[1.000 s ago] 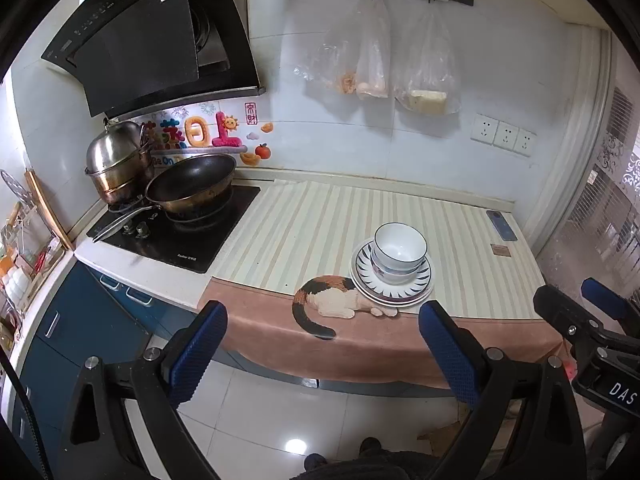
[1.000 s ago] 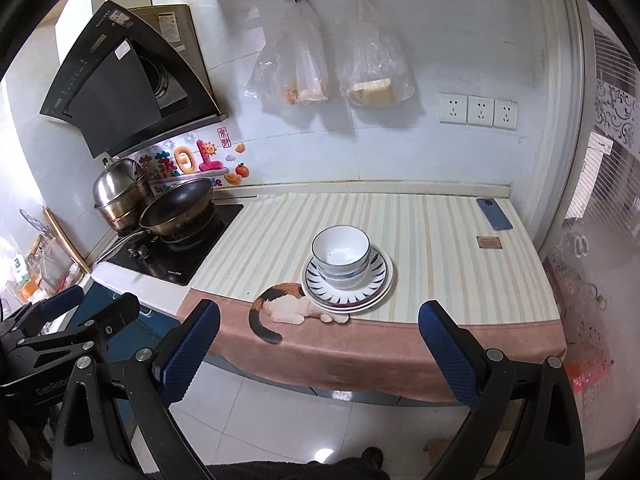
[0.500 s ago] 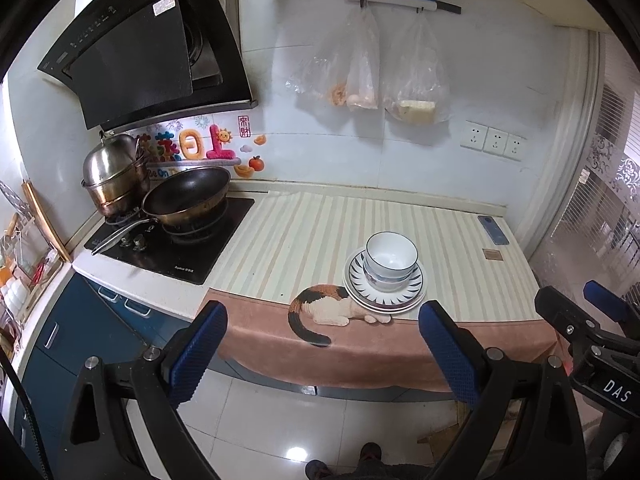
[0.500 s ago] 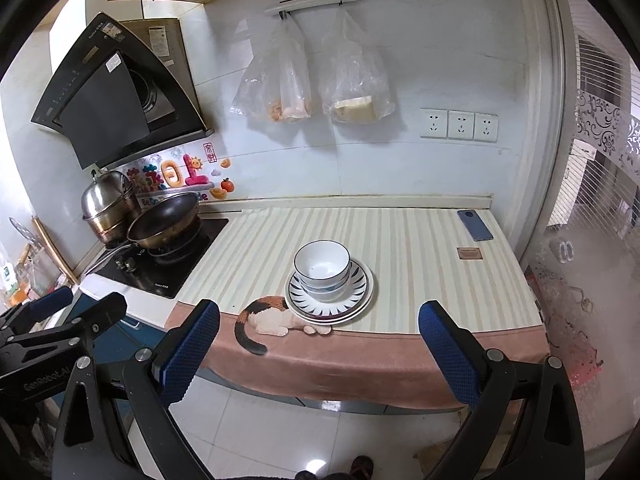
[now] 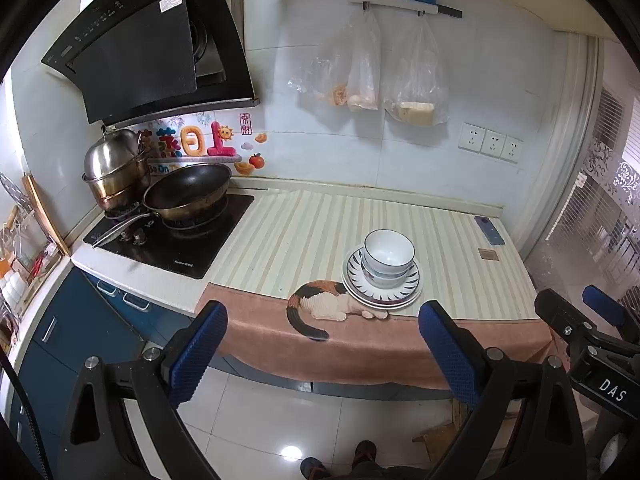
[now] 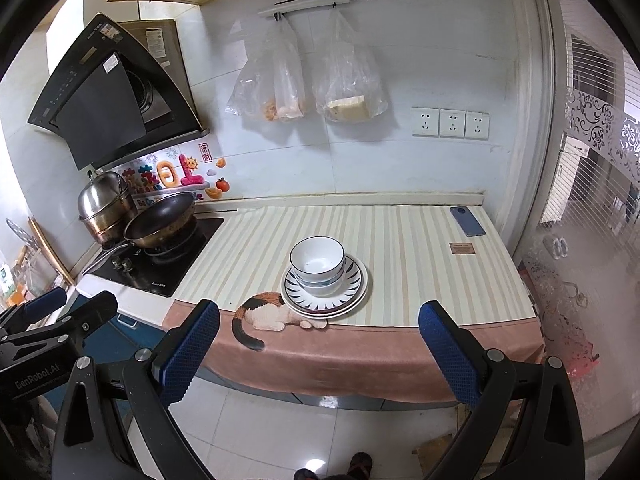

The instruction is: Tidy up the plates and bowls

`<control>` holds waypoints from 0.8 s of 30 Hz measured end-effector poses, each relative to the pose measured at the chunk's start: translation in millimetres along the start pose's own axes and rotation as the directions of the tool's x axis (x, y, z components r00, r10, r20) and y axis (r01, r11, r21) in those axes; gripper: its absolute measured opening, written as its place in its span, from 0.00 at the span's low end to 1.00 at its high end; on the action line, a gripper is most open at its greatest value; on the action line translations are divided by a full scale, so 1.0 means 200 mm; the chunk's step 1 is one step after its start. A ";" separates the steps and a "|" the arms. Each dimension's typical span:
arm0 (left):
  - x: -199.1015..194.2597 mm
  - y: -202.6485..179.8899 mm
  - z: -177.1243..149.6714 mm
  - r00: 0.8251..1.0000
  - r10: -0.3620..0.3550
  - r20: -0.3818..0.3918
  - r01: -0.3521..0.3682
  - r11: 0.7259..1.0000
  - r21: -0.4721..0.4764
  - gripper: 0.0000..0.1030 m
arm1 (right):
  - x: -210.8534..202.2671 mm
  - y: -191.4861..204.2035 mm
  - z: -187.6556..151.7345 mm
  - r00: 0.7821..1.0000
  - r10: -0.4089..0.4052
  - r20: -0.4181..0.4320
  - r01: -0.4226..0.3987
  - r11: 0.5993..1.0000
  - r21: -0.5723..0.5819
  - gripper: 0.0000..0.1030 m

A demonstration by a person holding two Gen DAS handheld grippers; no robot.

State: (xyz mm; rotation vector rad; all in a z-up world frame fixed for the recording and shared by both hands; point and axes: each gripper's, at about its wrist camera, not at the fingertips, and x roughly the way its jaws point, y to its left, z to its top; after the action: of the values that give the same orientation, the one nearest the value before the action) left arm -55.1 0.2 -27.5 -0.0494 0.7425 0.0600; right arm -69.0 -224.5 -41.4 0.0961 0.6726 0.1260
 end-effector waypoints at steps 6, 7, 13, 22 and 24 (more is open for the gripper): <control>-0.01 -0.01 -0.01 1.000 0.002 0.001 -0.002 1.000 0.000 0.95 | -0.02 -0.01 -0.02 1.000 -0.003 -0.008 0.003 1.000 0.014 0.99; -0.01 -0.01 -0.01 1.000 0.002 0.001 -0.002 1.000 -0.001 0.95 | -0.02 -0.01 -0.01 1.000 -0.004 -0.008 0.004 1.000 0.015 0.99; -0.01 -0.01 -0.01 1.000 0.003 0.002 -0.003 1.000 -0.002 0.95 | -0.02 -0.01 -0.02 1.000 -0.004 -0.007 0.004 1.000 0.013 0.99; -0.04 -0.01 -0.03 1.000 0.003 0.009 -0.003 1.000 -0.008 0.95 | -0.03 -0.02 0.00 1.000 -0.003 0.000 0.003 1.000 0.015 0.99; -0.04 -0.01 -0.03 1.000 0.004 0.010 -0.004 1.000 -0.007 0.95 | -0.03 -0.01 0.01 1.000 -0.001 -0.002 0.001 1.000 0.010 0.99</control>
State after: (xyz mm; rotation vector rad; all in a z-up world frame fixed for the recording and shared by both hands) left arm -64.9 -1.6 -27.6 -0.0544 0.7325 0.0671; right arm -72.2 -228.2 -36.2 0.1050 0.6748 0.1219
